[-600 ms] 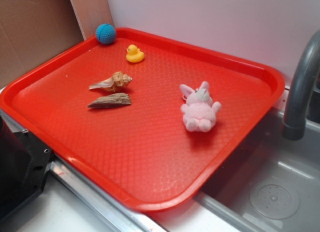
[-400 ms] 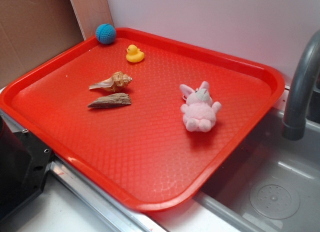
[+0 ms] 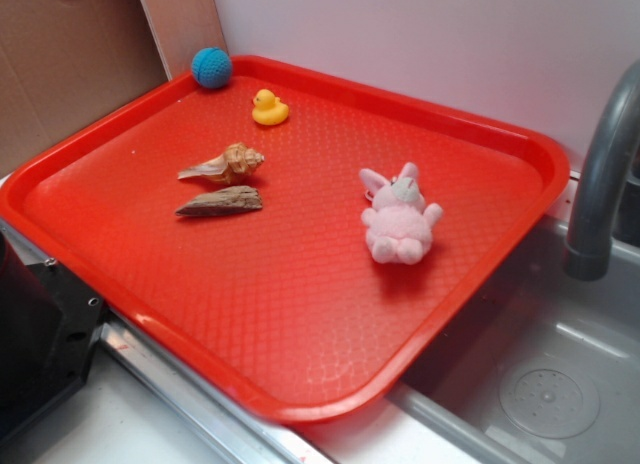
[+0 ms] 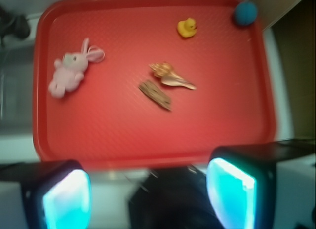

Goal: Grab the pink bunny.

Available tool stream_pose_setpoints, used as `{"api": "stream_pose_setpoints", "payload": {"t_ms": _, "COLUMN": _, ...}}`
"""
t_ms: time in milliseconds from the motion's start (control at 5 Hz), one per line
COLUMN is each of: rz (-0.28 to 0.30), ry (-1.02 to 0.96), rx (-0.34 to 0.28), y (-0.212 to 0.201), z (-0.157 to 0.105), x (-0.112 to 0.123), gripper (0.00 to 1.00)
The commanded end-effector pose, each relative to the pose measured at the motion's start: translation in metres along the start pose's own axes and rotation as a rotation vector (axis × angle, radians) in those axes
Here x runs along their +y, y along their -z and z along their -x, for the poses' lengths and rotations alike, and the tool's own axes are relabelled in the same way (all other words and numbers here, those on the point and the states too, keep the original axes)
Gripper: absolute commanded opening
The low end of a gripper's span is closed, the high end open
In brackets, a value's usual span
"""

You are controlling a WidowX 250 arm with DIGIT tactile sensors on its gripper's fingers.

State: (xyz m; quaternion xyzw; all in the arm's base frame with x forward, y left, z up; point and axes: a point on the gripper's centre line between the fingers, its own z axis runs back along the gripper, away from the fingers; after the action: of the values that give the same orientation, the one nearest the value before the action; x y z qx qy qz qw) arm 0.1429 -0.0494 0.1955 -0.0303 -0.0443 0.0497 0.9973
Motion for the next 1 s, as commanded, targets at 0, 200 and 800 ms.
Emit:
{"api": "stream_pose_setpoints", "payload": {"t_ms": 0, "rz": 0.164, "ry": -0.192, "rx": -0.115, "y": 0.057, "z": -0.052, "x": -0.070, "gripper": 1.00}}
{"api": "stream_pose_setpoints", "payload": {"t_ms": 200, "rz": 0.091, "ry": -0.163, "rx": -0.108, "y": 0.104, "z": -0.064, "x": -0.078, "gripper": 1.00}}
{"api": "stream_pose_setpoints", "payload": {"t_ms": 800, "rz": 0.108, "ry": -0.097, "rx": -0.098, "y": 0.120, "z": -0.067, "x": -0.076, "gripper": 1.00}}
